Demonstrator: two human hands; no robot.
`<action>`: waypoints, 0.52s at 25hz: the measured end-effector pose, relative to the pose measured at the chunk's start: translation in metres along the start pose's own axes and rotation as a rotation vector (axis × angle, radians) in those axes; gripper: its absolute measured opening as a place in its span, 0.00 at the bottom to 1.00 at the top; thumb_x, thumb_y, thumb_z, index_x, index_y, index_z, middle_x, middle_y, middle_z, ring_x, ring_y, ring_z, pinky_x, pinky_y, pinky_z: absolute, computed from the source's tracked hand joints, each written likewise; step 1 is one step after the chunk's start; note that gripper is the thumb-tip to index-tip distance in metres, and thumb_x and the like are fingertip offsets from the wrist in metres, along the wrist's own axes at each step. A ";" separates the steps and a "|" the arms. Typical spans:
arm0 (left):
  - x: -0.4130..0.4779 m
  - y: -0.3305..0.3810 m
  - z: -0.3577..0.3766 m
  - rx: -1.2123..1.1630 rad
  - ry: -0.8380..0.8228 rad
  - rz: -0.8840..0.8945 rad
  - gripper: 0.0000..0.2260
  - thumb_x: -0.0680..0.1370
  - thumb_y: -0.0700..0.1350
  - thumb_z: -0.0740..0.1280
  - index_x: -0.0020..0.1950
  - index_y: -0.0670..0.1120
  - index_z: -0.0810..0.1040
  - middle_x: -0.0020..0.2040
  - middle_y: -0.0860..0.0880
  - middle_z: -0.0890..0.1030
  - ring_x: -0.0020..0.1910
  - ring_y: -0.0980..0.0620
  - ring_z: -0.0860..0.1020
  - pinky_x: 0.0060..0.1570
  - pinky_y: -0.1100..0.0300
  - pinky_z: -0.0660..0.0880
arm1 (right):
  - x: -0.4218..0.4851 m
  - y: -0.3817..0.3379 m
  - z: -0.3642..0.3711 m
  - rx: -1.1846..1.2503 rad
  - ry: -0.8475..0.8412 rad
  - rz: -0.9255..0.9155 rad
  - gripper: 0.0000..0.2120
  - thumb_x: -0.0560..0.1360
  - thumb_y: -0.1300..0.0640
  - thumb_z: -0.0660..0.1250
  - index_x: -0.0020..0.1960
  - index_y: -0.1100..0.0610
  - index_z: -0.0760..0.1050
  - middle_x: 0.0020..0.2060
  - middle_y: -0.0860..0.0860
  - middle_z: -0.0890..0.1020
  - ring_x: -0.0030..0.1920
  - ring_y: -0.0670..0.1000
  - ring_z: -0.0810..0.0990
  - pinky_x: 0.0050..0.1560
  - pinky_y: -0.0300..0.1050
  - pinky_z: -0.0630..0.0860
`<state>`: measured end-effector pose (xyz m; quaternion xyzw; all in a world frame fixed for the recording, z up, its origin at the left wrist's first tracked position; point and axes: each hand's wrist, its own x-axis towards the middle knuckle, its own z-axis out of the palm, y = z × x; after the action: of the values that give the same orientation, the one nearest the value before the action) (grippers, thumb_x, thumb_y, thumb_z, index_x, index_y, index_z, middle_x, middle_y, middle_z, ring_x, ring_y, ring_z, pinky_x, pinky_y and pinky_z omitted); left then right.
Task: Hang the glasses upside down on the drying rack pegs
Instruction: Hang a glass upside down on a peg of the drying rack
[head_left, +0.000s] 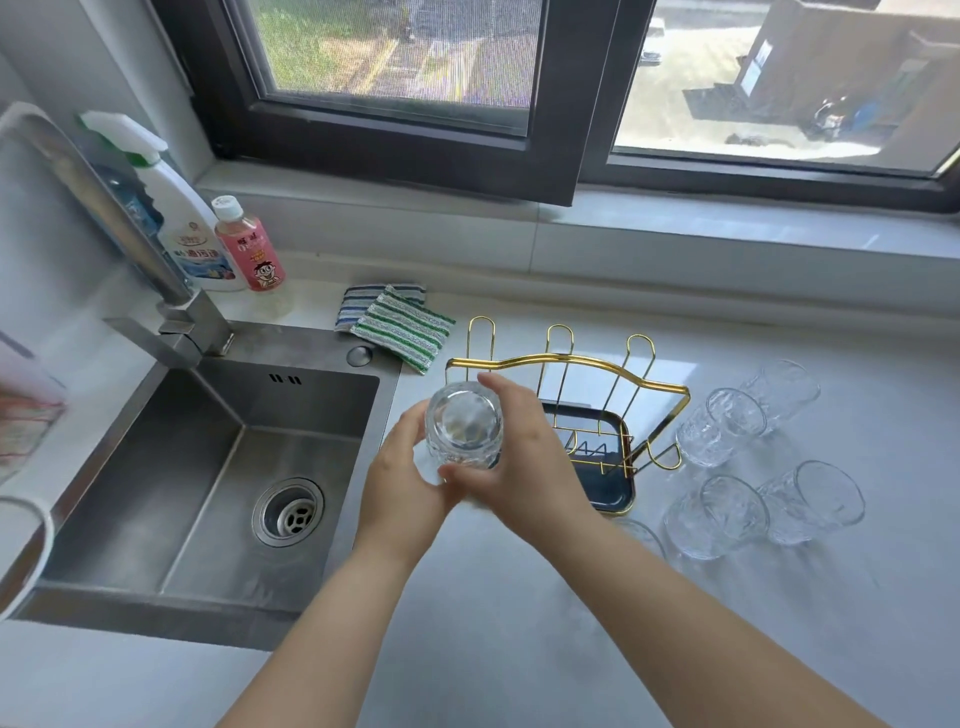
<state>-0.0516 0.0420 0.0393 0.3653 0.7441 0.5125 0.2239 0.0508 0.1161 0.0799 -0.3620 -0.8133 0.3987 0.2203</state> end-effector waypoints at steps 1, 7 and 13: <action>0.001 -0.002 0.001 -0.008 -0.011 -0.017 0.29 0.64 0.39 0.75 0.56 0.65 0.70 0.53 0.58 0.79 0.56 0.59 0.75 0.47 0.69 0.69 | 0.002 0.003 0.003 0.007 -0.007 0.018 0.40 0.62 0.56 0.76 0.68 0.51 0.59 0.64 0.50 0.69 0.63 0.48 0.68 0.57 0.34 0.62; 0.003 -0.014 0.007 -0.012 -0.060 -0.092 0.27 0.64 0.42 0.75 0.54 0.65 0.71 0.52 0.59 0.80 0.54 0.58 0.76 0.45 0.72 0.71 | 0.003 0.016 0.014 0.009 -0.051 0.083 0.42 0.62 0.56 0.76 0.69 0.51 0.57 0.65 0.50 0.68 0.64 0.49 0.68 0.59 0.36 0.63; 0.002 -0.018 0.010 -0.023 -0.088 -0.102 0.28 0.66 0.42 0.75 0.57 0.64 0.68 0.54 0.57 0.79 0.52 0.64 0.75 0.40 0.76 0.69 | 0.003 0.018 0.018 0.005 -0.037 0.091 0.43 0.62 0.55 0.77 0.69 0.51 0.56 0.66 0.50 0.68 0.64 0.50 0.68 0.58 0.36 0.63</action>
<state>-0.0517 0.0454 0.0189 0.3465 0.7453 0.4924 0.2864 0.0447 0.1173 0.0557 -0.3906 -0.7990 0.4169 0.1876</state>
